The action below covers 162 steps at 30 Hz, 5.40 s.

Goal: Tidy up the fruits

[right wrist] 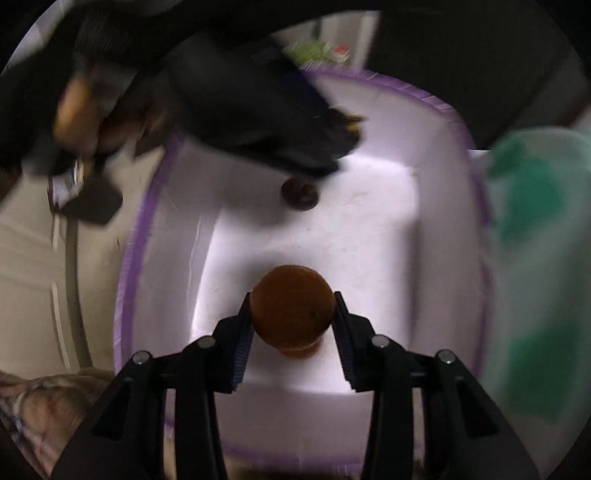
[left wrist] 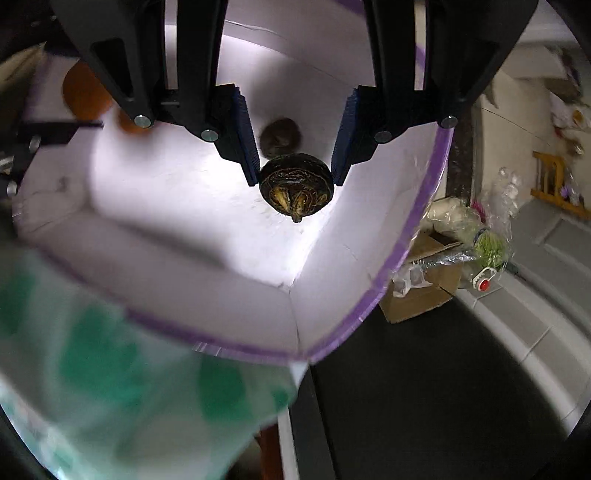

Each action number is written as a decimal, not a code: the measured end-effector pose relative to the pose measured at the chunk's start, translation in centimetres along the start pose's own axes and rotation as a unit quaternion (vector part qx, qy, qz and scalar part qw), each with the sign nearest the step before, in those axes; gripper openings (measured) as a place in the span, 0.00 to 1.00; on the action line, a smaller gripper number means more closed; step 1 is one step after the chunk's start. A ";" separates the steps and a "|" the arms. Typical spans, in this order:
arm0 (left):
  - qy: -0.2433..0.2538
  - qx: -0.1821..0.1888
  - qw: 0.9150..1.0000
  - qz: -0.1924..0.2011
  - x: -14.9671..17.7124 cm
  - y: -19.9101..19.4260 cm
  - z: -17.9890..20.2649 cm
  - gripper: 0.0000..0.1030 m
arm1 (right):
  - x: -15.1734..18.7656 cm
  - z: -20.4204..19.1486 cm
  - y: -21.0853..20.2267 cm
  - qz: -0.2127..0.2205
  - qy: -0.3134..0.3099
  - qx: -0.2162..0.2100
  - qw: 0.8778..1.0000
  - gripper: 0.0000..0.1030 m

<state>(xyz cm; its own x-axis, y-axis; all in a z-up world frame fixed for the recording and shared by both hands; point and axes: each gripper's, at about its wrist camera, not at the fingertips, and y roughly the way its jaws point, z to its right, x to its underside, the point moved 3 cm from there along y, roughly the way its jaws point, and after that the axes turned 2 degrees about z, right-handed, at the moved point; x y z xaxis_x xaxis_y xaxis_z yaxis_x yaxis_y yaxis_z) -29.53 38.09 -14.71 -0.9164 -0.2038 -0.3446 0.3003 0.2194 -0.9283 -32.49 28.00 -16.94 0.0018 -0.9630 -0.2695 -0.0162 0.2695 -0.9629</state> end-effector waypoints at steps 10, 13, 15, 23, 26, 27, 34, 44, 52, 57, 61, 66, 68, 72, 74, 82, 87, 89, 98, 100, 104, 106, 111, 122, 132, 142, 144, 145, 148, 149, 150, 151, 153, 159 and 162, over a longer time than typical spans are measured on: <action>0.095 0.031 0.989 -0.112 -2.6 8.5 1.7 0.37 | -0.3 -2.9 8.4 -0.132 -0.100 0.035 0.986 0.40; 0.098 0.035 0.988 -0.111 -3.0 8.5 2.0 0.37 | -0.3 -2.8 8.3 -0.128 -0.096 0.032 0.987 0.40; 0.112 0.011 0.988 -0.110 -3.0 8.5 2.1 0.37 | -0.5 -2.7 7.8 -0.119 -0.089 0.032 0.988 0.43; 0.111 -0.043 0.991 -0.054 -3.4 3.2 2.6 0.74 | 0.3 -2.5 0.0 -0.016 -0.062 0.020 0.998 0.71; 0.114 -0.066 0.991 -0.009 -3.4 -1.1 3.1 0.82 | 0.6 -1.7 -6.9 0.069 -0.025 0.009 0.997 0.78; 0.113 -0.071 0.991 0.001 -3.3 -2.6 3.3 0.82 | 0.7 -0.8 -10.2 0.113 -0.004 0.003 0.994 0.82; 0.107 -0.118 0.981 0.108 -5.2 -14.9 6.2 0.86 | 8.7 6.5 -30.2 0.391 0.175 0.049 0.902 0.99; 0.152 -0.011 0.954 0.259 -12.7 -23.3 19.5 0.86 | 32.3 23.3 -36.4 0.525 0.506 0.075 0.680 0.99; 0.123 0.174 0.940 0.268 -22.4 -17.0 34.3 0.86 | 43.0 30.8 -32.9 0.361 0.579 0.266 0.681 0.99; 0.086 0.220 0.941 0.242 -27.4 -12.3 39.9 0.86 | 44.5 35.8 -29.1 0.302 0.598 0.261 0.695 0.99; 0.085 0.232 0.939 0.241 -30.2 -11.8 41.7 0.86 | 44.0 38.5 -27.5 0.276 0.595 0.253 0.712 0.99; 0.048 0.256 0.939 0.225 -33.6 -10.2 41.4 0.86 | 43.8 41.8 -26.5 0.269 0.598 0.243 0.714 0.99; 0.020 0.269 0.942 0.199 -34.5 -8.9 41.0 0.86 | 43.5 43.3 -26.0 0.258 0.595 0.241 0.722 0.99; -0.008 0.263 0.946 0.189 -34.7 -8.2 40.4 0.86 | 42.3 46.0 -25.2 0.241 0.588 0.239 0.734 0.93; 0.001 0.263 0.944 0.197 -34.5 -8.5 40.7 0.86 | 41.7 47.3 -24.8 0.229 0.584 0.243 0.740 0.90; -0.012 0.267 0.943 0.198 -34.7 -8.4 40.4 0.86 | 38.6 51.7 -21.9 0.167 0.556 0.241 0.778 0.66; -0.012 0.267 0.942 0.201 -34.7 -8.4 40.4 0.86 | 37.6 53.1 -21.2 0.151 0.543 0.246 0.789 0.58; -0.014 0.267 0.942 0.202 -34.6 -8.4 40.3 0.86 | 37.2 53.3 -21.2 0.155 0.535 0.247 0.793 0.42; -0.012 0.269 0.942 0.201 -34.7 -8.4 40.3 0.86 | 41.4 48.7 -24.2 0.228 0.601 0.267 0.718 0.38; -0.004 0.271 0.943 0.194 -34.7 -8.3 40.6 0.86 | 43.0 47.8 -24.9 0.249 0.622 0.275 0.690 0.38; 0.015 0.281 0.943 0.176 -34.8 -8.0 41.3 0.86 | 46.2 47.5 -26.0 0.303 0.660 0.274 0.630 0.38; 0.030 0.290 0.944 0.157 -35.7 -7.4 42.0 0.86 | 46.9 47.8 -26.0 0.313 0.665 0.269 0.622 0.38; 0.090 0.208 0.957 0.181 -40.5 -6.6 43.9 0.86 | 46.7 47.7 -26.5 0.325 0.661 0.266 0.622 0.38; 0.262 0.151 0.937 0.177 -43.6 -4.6 49.3 0.79 | 46.5 47.4 -26.5 0.325 0.657 0.257 0.629 0.38; 0.270 0.186 0.928 0.175 -44.6 -4.1 48.0 0.56 | 46.3 47.5 -26.5 0.322 0.658 0.254 0.631 0.38; 0.261 0.171 0.930 0.193 -44.0 -4.2 45.4 0.42 | 46.4 47.7 -26.4 0.320 0.662 0.251 0.630 0.38; 0.255 0.176 0.932 0.191 -43.7 -4.8 45.3 0.42 | 46.4 47.7 -26.4 0.321 0.662 0.250 0.629 0.38; 0.249 0.180 0.933 0.189 -43.5 -4.9 45.1 0.42 | 46.4 47.7 -26.4 0.321 0.663 0.250 0.629 0.38; 0.229 0.184 0.937 0.192 -42.2 -5.7 43.7 0.42 | 46.4 47.7 -26.4 0.321 0.663 0.249 0.629 0.38; 0.222 0.183 0.938 0.194 -41.5 -6.0 43.4 0.42 | 46.4 47.7 -26.4 0.321 0.664 0.249 0.628 0.38; 0.217 0.180 0.939 0.197 -41.0 -6.3 43.1 0.42 | 46.4 47.7 -26.4 0.321 0.663 0.249 0.629 0.38; 0.212 0.177 0.940 0.200 -40.3 -6.6 42.6 0.42 | 46.4 47.7 -26.4 0.320 0.664 0.249 0.628 0.38; 0.202 0.178 0.942 0.202 -39.5 -7.1 42.2 0.42 | 46.4 47.7 -26.4 0.320 0.664 0.249 0.628 0.38; 0.169 0.184 0.946 0.207 -36.7 -8.4 41.0 0.42 | 46.6 47.8 -26.5 0.320 0.666 0.250 0.625 0.38; 0.150 0.190 0.948 0.209 -35.3 -8.9 41.4 0.42 | 46.6 47.8 -26.4 0.318 0.667 0.249 0.626 0.38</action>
<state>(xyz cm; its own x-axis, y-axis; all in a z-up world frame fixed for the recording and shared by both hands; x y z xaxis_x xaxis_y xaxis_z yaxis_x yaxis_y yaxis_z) 11.16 3.84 -0.08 -0.7133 0.1176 -0.6909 0.6752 -0.1488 -0.7224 15.85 -23.70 -4.79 -0.6887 0.2822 -0.6679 0.7250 0.2504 -0.6417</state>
